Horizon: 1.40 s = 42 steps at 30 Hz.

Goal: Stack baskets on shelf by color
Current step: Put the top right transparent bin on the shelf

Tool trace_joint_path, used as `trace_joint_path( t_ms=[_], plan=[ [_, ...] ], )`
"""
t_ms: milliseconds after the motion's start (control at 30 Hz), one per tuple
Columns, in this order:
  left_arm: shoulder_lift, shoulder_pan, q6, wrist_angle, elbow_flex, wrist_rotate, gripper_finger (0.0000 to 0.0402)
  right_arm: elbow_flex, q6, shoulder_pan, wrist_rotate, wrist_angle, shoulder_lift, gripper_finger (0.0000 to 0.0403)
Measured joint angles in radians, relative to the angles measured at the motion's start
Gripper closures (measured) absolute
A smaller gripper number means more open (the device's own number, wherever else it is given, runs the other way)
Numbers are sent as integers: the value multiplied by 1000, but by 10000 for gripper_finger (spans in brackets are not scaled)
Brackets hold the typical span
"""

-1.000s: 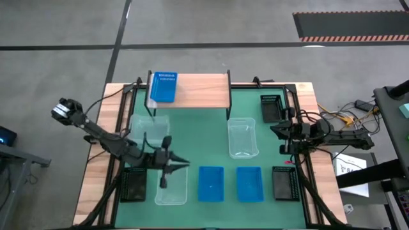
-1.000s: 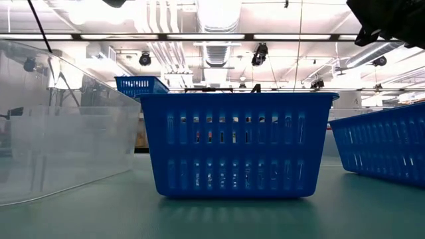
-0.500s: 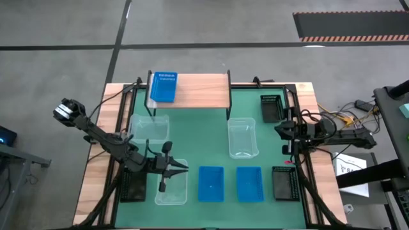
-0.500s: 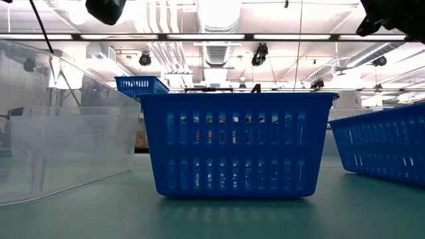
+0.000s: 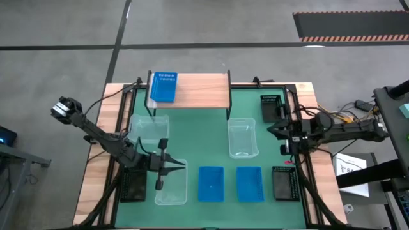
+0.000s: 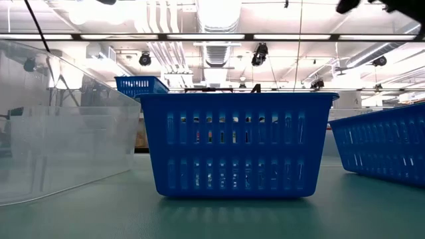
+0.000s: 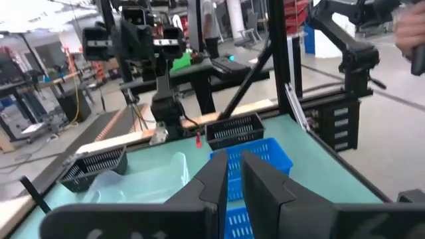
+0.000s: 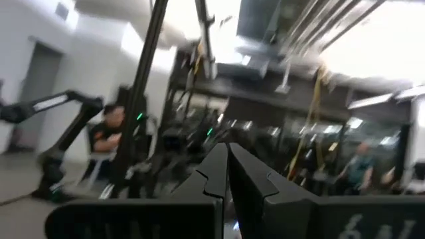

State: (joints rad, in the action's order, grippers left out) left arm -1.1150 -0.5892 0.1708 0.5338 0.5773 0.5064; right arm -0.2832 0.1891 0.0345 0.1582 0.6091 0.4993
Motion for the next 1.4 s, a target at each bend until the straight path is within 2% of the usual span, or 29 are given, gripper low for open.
trace_joint_path(
  t_ms=[267,500,633,1033,1200,1400],
  plan=[
    [120,0,-6,-74,-28,0,375,-294,-27,142,-12,-387,211,394],
    [162,0,-2,-74,-50,0,375,-502,-48,278,-172,-591,380,394],
    [166,0,-3,-73,-68,0,375,-606,-92,318,-236,-741,480,394],
    [166,0,-3,-71,-80,1,375,-915,-171,328,-240,-1171,757,394],
    [166,0,-7,-66,-80,2,375,-984,-142,328,-240,-1249,840,394],
    [166,0,-8,-27,-80,3,375,-1010,-85,322,-238,-1253,914,394]
  ],
)
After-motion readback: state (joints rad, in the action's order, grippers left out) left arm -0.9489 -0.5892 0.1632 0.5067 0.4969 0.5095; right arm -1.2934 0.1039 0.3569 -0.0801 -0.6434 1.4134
